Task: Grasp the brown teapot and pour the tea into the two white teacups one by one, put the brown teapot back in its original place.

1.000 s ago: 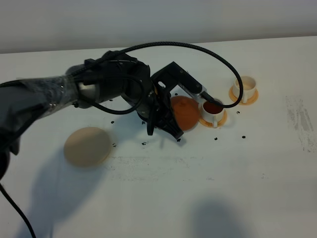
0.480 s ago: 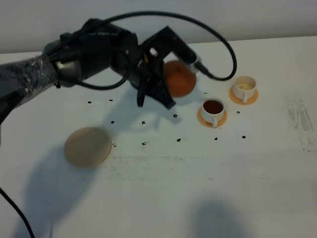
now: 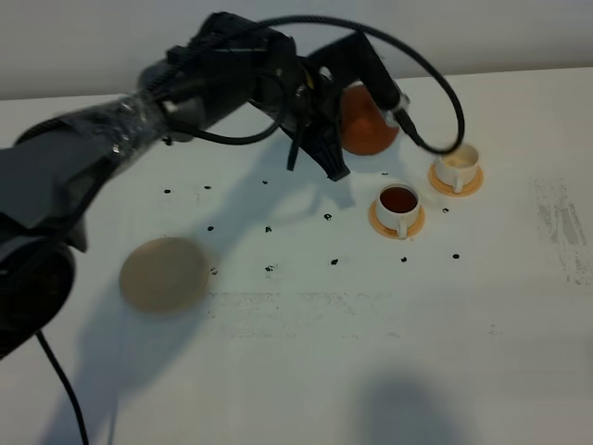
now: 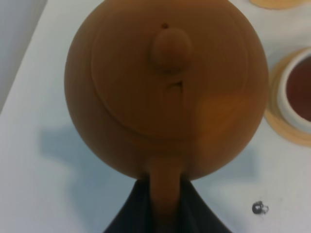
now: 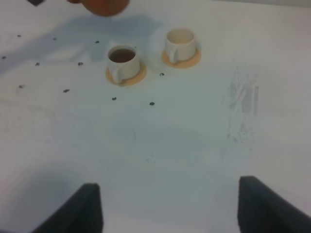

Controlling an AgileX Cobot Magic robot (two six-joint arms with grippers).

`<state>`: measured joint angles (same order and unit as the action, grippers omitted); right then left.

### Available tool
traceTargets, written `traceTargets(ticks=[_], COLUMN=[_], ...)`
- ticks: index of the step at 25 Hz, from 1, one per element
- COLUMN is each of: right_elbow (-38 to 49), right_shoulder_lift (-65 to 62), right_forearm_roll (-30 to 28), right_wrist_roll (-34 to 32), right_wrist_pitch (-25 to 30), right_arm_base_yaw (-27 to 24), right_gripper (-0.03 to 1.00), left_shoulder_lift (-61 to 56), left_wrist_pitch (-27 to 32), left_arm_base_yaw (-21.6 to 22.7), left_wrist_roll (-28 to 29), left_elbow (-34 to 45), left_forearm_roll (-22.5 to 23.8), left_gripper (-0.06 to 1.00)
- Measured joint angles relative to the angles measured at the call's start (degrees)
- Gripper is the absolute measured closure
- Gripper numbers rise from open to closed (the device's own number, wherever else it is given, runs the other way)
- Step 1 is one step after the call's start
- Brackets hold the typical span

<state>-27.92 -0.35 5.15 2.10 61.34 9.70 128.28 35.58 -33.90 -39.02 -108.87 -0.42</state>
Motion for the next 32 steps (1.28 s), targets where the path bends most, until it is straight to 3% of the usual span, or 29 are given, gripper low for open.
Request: traceTargets(ticks=[11,23,32], right_elbow=[0.0,0.0,0.0], right_shoulder_lift=[0.0,0.0,0.0], right_forearm_roll=[0.0,0.0,0.0], right_wrist_roll=[0.0,0.0,0.0], right_wrist_pitch=[0.0,0.0,0.0], right_arm_base_yaw=[0.0,0.0,0.0], right_gripper=[0.38,0.38,0.38], left_shoulder_lift=[6.2,7.0,7.0], left_wrist_pitch=[-2.7,-6.3,-8.6], left_arm_base_yaw=[-1.2,-1.8,-1.8], left_wrist_roll=[-5.7,-15.3,-17.2], left_elbow=[-6.4,-6.9,-6.9], left_forearm_roll=[-0.1,0.4,3.2], left_gripper=[0.84,0.84,0.84])
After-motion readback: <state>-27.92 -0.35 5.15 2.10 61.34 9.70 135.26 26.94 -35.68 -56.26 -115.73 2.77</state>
